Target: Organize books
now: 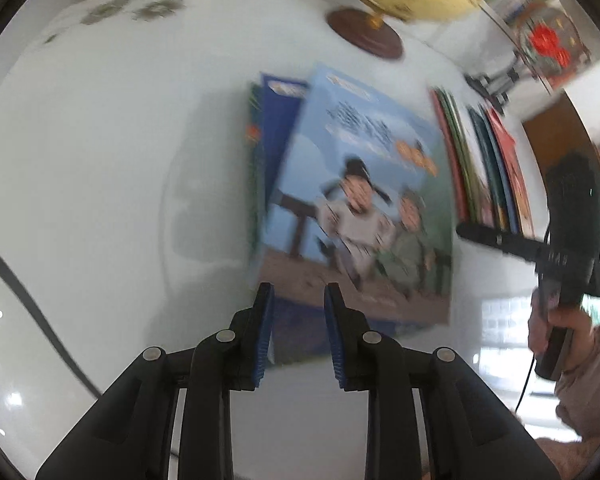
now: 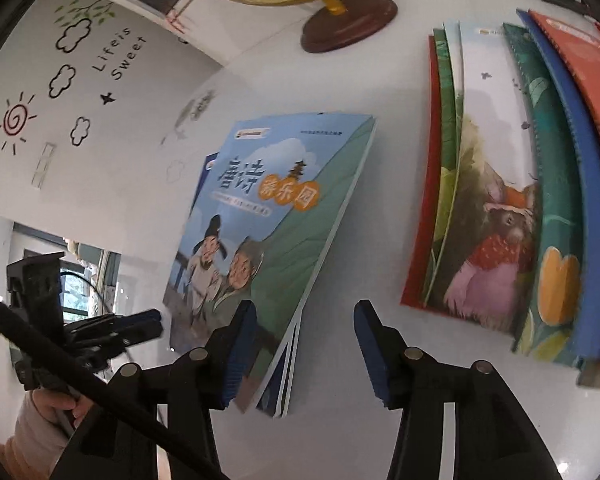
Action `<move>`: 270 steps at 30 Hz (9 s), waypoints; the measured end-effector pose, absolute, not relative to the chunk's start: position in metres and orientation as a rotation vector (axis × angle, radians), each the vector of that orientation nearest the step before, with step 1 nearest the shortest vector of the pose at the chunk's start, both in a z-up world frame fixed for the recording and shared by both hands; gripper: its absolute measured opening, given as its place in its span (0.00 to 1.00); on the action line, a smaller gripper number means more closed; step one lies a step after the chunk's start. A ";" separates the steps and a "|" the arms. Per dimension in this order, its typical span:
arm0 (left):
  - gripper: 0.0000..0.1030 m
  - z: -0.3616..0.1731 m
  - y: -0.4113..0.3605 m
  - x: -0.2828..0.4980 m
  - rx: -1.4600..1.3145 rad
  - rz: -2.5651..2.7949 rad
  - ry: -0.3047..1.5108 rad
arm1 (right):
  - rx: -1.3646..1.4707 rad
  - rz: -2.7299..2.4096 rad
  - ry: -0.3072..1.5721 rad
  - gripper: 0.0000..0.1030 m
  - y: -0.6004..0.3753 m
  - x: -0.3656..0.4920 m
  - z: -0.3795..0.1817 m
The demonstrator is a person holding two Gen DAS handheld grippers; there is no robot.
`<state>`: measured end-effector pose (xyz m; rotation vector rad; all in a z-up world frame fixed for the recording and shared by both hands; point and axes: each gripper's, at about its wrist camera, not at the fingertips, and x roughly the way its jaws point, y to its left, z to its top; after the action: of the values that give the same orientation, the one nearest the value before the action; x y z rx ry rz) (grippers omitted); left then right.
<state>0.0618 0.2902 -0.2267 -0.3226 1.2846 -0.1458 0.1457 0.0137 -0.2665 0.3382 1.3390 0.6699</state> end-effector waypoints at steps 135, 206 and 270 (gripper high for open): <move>0.26 -0.220 -0.085 0.173 -0.315 -0.489 1.194 | 0.666 0.540 1.171 0.27 -0.314 0.180 -0.282; 0.21 -0.245 0.245 0.039 -0.433 -0.118 1.216 | 0.430 0.807 1.277 0.21 0.037 0.116 -0.270; 0.51 -0.196 0.120 0.096 -0.208 0.059 1.264 | 0.544 0.617 1.250 0.54 -0.148 0.129 -0.244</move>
<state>0.0958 0.1196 -0.1955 -0.2084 1.2639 0.0593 0.1289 -0.1477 -0.2435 0.5443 1.2501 0.6173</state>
